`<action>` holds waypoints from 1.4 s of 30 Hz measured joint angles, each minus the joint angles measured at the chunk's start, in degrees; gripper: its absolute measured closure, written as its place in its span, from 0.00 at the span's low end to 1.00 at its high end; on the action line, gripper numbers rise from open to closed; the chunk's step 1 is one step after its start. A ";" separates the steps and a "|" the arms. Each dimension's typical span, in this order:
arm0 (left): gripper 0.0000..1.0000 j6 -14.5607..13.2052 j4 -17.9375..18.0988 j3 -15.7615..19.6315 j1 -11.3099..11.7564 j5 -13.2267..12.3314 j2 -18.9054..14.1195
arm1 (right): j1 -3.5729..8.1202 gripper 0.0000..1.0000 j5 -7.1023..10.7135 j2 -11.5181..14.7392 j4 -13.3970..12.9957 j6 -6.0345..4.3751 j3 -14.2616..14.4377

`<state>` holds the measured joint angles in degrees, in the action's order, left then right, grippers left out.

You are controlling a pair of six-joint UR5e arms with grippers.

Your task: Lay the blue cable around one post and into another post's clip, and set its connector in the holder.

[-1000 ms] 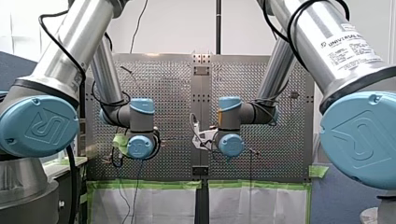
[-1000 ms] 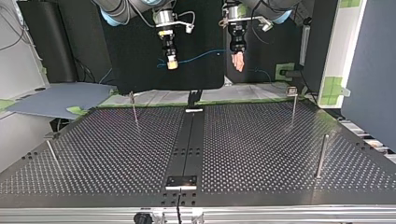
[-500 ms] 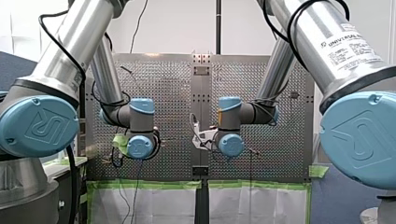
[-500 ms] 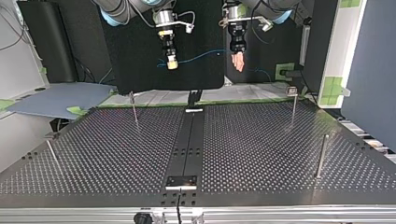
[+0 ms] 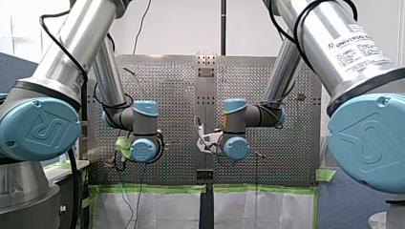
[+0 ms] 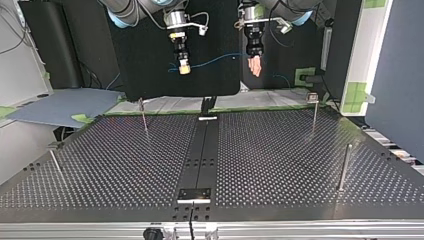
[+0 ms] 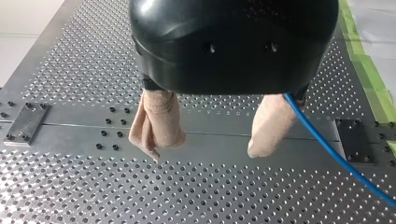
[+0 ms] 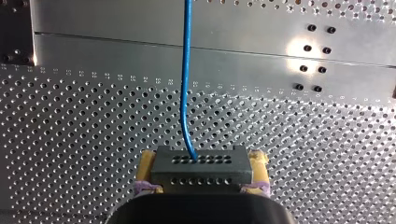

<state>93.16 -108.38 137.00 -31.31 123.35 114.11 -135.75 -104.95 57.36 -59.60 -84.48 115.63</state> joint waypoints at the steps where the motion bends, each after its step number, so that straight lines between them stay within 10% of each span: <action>1: 0.00 0.00 0.00 0.00 0.00 0.00 0.00 | 0.00 1.00 0.00 0.00 0.00 0.00 0.00; 42: 0.00 0.00 -0.35 0.00 -0.09 0.00 0.09 | 0.26 1.00 0.35 -2.80 0.26 0.09 0.26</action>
<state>93.16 -108.73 137.00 -31.40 123.35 114.20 -135.49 -104.60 54.56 -59.34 -84.39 115.88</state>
